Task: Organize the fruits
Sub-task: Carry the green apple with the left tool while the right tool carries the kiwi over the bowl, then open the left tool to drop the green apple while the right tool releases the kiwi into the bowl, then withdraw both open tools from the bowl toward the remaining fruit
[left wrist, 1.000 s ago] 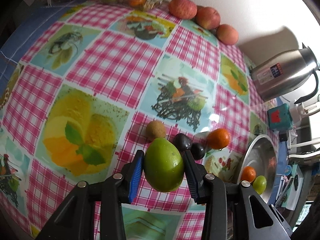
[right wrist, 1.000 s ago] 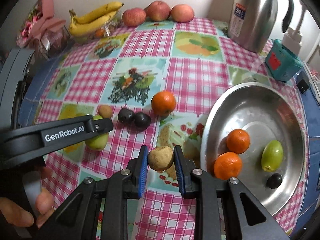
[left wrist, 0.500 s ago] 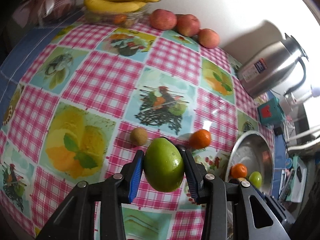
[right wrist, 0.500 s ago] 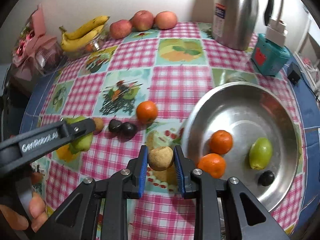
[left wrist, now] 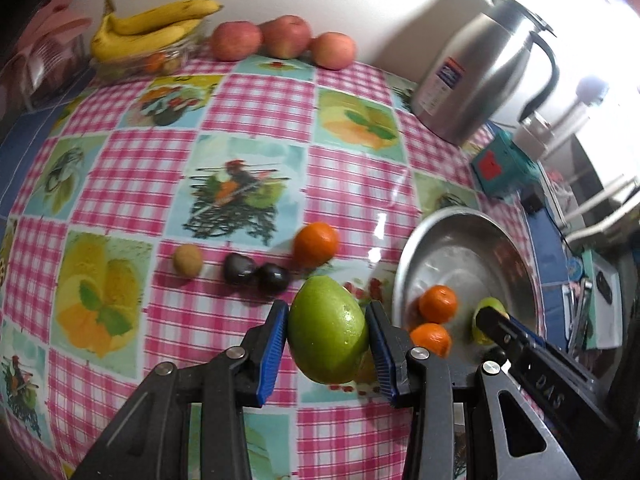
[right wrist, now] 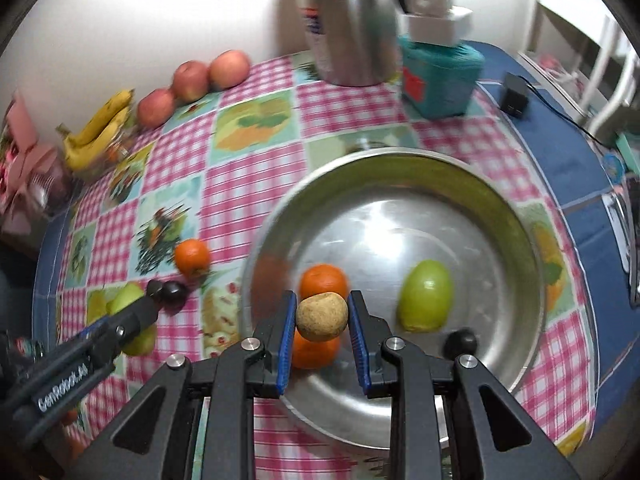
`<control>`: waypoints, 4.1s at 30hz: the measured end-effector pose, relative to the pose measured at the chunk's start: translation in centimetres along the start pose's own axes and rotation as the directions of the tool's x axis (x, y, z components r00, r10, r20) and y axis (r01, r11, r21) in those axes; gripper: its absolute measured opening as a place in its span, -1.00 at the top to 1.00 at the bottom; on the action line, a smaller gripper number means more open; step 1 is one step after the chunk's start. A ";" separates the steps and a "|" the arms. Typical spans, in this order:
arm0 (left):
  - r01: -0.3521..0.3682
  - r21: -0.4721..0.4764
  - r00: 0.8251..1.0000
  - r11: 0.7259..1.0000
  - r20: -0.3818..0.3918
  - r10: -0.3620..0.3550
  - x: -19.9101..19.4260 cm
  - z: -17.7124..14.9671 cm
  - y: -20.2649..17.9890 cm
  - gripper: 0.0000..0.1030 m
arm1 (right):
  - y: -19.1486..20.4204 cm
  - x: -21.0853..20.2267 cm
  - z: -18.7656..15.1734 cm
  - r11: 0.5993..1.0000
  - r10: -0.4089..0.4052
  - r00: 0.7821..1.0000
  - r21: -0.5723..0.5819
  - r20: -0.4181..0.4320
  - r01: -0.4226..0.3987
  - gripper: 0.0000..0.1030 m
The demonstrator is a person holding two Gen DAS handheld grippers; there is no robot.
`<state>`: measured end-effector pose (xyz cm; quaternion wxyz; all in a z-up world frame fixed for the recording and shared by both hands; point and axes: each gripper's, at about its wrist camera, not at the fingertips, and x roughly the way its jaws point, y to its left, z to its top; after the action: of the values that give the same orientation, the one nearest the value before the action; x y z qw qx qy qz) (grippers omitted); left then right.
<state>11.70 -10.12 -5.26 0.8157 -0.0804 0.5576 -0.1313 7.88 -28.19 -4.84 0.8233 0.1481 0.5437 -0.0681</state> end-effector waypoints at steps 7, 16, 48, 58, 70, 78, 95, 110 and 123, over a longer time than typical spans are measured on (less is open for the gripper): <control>0.023 0.069 1.000 0.997 -0.009 -0.023 0.6 -0.8 -2.5 0.18 | -3.2 -0.4 0.2 0.996 -0.012 1.000 0.088 0.012 0.010 0.48; 0.054 0.140 0.998 0.989 0.019 -0.057 1.2 -0.7 -5.3 0.18 | -5.5 -0.5 0.6 0.989 -0.019 0.999 0.150 0.030 0.014 0.48; -0.022 0.306 0.999 0.952 0.049 0.007 7.9 2.3 -11.3 0.17 | -7.8 3.2 3.7 0.979 -0.095 0.994 0.185 0.056 0.083 0.47; -0.022 0.303 0.999 0.953 0.045 0.009 7.8 2.2 -11.2 0.17 | -7.9 3.4 3.5 0.978 -0.090 0.995 0.190 0.032 0.082 0.47; -0.016 0.298 0.999 0.954 0.043 0.003 7.6 2.1 -11.3 0.11 | -8.2 3.6 3.5 0.975 -0.096 0.995 0.203 0.020 0.090 0.47; 0.002 0.306 0.998 0.952 0.059 -0.021 6.4 2.0 -11.9 0.02 | -8.4 2.4 3.7 0.974 -0.113 0.993 0.201 0.044 0.102 0.45; -0.014 0.212 0.999 0.977 0.041 0.006 4.7 2.1 -9.1 0.02 | -8.4 0.6 3.5 0.977 -0.103 0.993 0.196 0.060 0.089 0.45; -0.044 0.107 0.999 0.993 0.032 0.041 2.0 -0.2 -4.0 0.02 | -6.3 -0.6 0.7 0.984 -0.062 0.997 0.168 0.049 0.052 0.45; -0.057 0.058 0.998 0.997 0.034 0.055 -0.7 -2.0 -1.7 -0.12 | -4.1 -1.5 -0.9 0.993 -0.077 0.996 0.093 0.042 0.073 0.45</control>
<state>9.45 -11.46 -4.93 0.8300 -0.0427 0.5423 -0.1234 5.36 -31.82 -4.46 0.8248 0.1632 0.5263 -0.1272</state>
